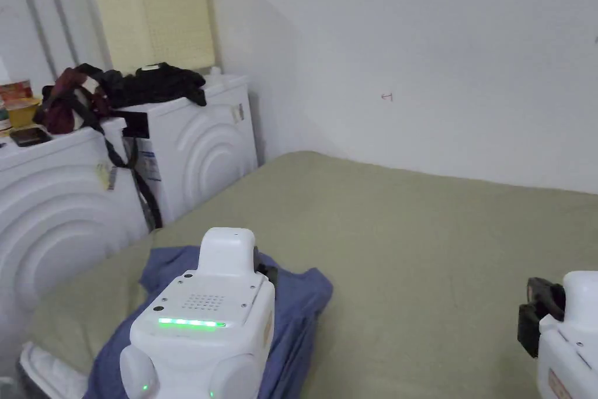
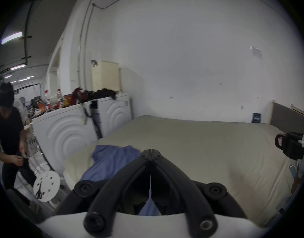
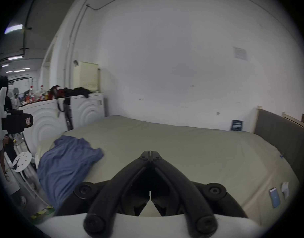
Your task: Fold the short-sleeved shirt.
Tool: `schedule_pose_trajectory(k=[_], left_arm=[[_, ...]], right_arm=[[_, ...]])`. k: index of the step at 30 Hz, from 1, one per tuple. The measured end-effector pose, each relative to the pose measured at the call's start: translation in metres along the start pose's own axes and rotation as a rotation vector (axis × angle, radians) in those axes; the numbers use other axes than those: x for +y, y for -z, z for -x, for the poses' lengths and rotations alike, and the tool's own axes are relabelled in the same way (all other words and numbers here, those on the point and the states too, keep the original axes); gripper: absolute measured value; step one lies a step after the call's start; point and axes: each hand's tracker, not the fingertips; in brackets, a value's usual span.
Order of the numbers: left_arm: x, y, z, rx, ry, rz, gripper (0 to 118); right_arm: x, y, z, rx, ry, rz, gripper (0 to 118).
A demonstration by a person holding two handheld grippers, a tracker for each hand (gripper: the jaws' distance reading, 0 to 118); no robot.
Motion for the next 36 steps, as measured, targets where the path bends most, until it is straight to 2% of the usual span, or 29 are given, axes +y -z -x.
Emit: schedule_pose_trajectory(k=[7, 15, 18, 29, 33, 34, 35, 36], left_arm=[[-0.02, 0.006, 0.06, 0.125, -0.053, 0.064, 0], [-0.035, 0.031, 0.081, 0.162, -0.06, 0.112, 0], [-0.039, 0.053, 0.085, 0.134, -0.107, 0.162, 0], [-0.076, 0.193, 0.069, 0.018, -0.086, 0.413, 0], [-0.092, 0.239, 0.058, -0.044, -0.077, 0.529, 0], [-0.097, 0.25, 0.054, -0.04, -0.063, 0.549, 1], [-0.101, 0.259, 0.051, -0.044, -0.038, 0.574, 12], [-0.105, 0.269, 0.049, -0.067, -0.02, 0.61, 52]], right_arm=[[-0.006, 0.029, 0.039, 0.103, -0.02, 0.028, 1], [-0.013, 0.046, 0.047, 0.139, -0.044, 0.053, 1], [-0.02, 0.05, 0.046, 0.145, -0.051, 0.072, 1], [-0.063, 0.074, 0.037, 0.158, -0.048, 0.191, 1], [-0.076, 0.086, 0.028, 0.158, -0.021, 0.238, 1], [-0.08, 0.089, 0.025, 0.156, -0.014, 0.249, 1], [-0.084, 0.091, 0.023, 0.151, -0.008, 0.259, 1], [-0.087, 0.093, 0.021, 0.148, 0.0, 0.271, 1]])
